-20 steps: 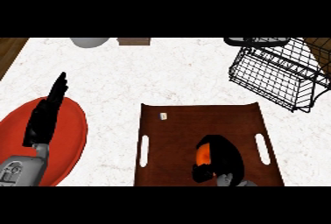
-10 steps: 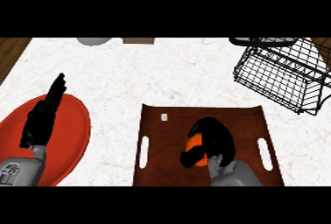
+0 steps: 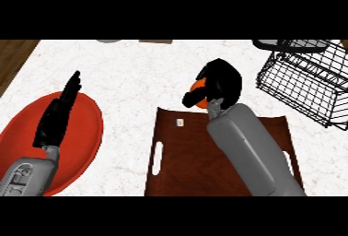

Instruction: Pick the squash from the tray and place it in the tiered basket

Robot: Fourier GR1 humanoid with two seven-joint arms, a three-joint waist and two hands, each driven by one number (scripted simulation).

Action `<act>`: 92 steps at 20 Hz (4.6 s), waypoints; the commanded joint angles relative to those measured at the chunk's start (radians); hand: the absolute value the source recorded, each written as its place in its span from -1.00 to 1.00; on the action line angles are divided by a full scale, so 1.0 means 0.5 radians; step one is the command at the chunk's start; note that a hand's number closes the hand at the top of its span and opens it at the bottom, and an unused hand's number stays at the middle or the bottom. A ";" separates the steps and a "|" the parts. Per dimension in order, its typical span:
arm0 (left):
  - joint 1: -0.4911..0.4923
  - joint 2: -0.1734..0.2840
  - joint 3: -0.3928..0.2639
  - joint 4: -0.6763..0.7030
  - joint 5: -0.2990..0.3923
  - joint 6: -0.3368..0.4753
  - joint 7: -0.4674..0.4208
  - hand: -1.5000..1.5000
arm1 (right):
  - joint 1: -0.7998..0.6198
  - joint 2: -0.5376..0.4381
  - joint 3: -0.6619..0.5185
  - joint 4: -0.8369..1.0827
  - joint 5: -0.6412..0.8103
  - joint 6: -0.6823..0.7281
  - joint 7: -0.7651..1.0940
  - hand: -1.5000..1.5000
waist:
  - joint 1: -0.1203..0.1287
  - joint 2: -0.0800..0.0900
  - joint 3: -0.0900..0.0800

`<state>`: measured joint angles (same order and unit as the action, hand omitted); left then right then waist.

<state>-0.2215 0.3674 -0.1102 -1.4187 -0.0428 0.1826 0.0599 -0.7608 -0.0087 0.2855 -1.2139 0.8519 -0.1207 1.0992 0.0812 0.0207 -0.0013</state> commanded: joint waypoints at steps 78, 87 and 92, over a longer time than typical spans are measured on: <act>0.183 -0.088 0.296 -0.067 -0.132 -0.148 0.010 0.00 | -0.317 -0.917 -1.181 0.214 0.302 -0.262 -0.431 -1.00 | -0.213 -0.065 0.001; 0.244 -0.051 0.352 -0.133 -0.133 -0.143 0.051 0.00 | 0.343 -0.983 -1.449 -0.888 -0.160 0.292 -0.190 -1.00 | -0.290 -0.085 0.002; 0.238 -0.118 0.322 -0.122 -0.156 -0.111 0.036 0.00 | 0.872 -0.895 -1.746 -1.498 -0.480 0.304 -0.315 -1.00 | -0.272 -0.069 0.004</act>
<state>-0.0973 0.3212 0.0586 -1.4739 -0.1161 0.1249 0.0678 -0.4880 -0.4790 -0.4981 -1.7489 0.7195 -0.0137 0.9482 -0.0577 -0.0169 0.0001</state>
